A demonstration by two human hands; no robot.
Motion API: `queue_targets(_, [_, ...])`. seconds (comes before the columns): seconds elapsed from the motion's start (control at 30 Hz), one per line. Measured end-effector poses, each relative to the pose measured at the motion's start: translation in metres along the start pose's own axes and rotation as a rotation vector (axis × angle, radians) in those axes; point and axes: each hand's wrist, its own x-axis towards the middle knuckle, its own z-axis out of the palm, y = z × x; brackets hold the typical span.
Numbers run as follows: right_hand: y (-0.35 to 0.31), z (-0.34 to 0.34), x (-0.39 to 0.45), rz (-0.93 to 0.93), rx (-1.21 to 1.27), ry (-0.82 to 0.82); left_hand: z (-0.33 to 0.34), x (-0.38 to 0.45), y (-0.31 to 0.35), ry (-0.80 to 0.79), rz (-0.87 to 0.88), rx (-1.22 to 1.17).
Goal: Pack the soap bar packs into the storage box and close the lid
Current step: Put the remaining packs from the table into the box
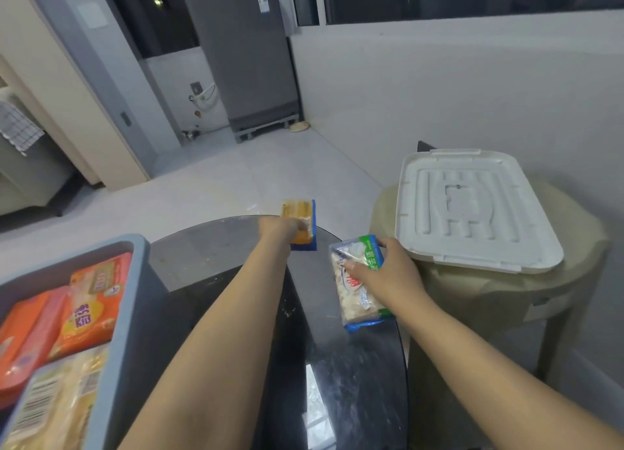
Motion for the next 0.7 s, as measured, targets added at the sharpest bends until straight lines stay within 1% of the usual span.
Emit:
queue_targets(0.17, [-0.007,-0.005,-0.009,0.026,0.079,-0.006,0.003,-0.048,-0.022,-0.034,-0.018,-0.222])
queue_targets(0.33, [-0.021,-0.012,-0.027,0.050,0.210,0.003,-0.011,-0.095,-0.050,0.017,-0.024,-0.376])
queue_targets(0.4, [-0.027,-0.013,-0.038,0.053,0.270,0.005,-0.023,-0.113,-0.057,0.037,0.002,-0.414])
queue_targets(0.57, [-0.041,-0.007,-0.073,0.043,0.433,-0.007,-0.069,-0.168,-0.051,0.095,0.262,-0.507])
queue_targets(0.63, [-0.049,-0.003,-0.089,0.020,0.436,-0.024,-0.091,-0.193,-0.045,0.099,0.382,-0.536])
queue_targets(0.7, [-0.059,0.001,-0.103,-0.022,0.378,-0.049,-0.116,-0.216,-0.043,0.106,0.482,-0.544])
